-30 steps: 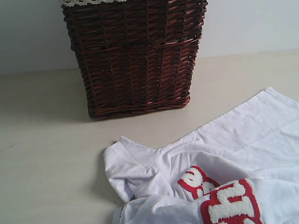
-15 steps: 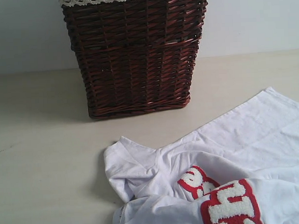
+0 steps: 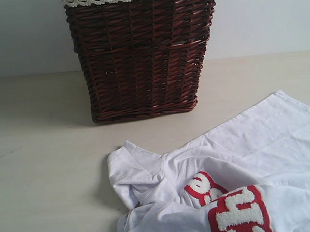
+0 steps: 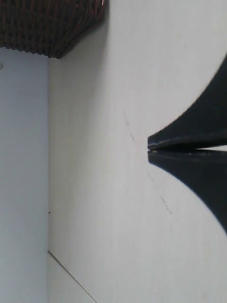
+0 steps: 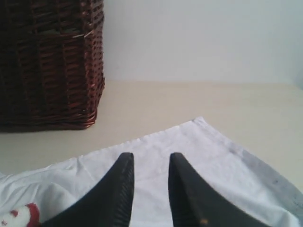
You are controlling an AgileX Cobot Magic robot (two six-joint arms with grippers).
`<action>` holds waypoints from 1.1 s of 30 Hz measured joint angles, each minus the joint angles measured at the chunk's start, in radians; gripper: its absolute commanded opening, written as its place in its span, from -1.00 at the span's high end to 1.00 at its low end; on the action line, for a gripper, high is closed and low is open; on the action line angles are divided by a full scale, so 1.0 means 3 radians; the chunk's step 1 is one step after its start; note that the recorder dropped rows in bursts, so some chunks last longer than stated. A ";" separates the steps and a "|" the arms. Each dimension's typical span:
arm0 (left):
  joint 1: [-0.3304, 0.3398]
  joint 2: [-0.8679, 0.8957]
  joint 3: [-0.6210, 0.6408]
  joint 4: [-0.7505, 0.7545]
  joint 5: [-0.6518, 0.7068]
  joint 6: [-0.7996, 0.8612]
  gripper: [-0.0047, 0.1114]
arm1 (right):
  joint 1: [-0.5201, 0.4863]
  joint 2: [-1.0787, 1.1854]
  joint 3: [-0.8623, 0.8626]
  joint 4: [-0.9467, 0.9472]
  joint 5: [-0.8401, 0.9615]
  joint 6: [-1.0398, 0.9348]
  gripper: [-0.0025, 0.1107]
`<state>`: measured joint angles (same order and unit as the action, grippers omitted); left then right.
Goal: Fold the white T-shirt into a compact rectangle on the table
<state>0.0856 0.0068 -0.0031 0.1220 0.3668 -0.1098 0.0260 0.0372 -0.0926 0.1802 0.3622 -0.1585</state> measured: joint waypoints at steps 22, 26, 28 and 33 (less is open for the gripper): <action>0.0000 -0.0005 0.0013 0.0000 0.0000 0.0000 0.92 | 0.0000 -0.0101 0.0294 -0.1168 -0.0102 0.0712 0.47; 0.0000 -0.0005 0.0013 0.0000 0.0000 0.0000 0.92 | 0.0000 -0.0101 0.0294 -0.1182 -0.0102 0.0712 0.47; 0.0000 -0.0005 0.0013 0.0000 0.0000 0.0000 0.92 | 0.0000 -0.0101 0.0294 -0.1182 -0.0102 0.0712 0.47; 0.0013 -0.0005 0.0013 0.0008 0.0000 0.0000 0.92 | 0.0000 -0.0101 0.0294 -0.1182 -0.0101 0.0712 0.47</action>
<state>0.0894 0.0053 0.0009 0.1243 0.3668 -0.1098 0.0260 0.0068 -0.0045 -0.1742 0.3320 0.0551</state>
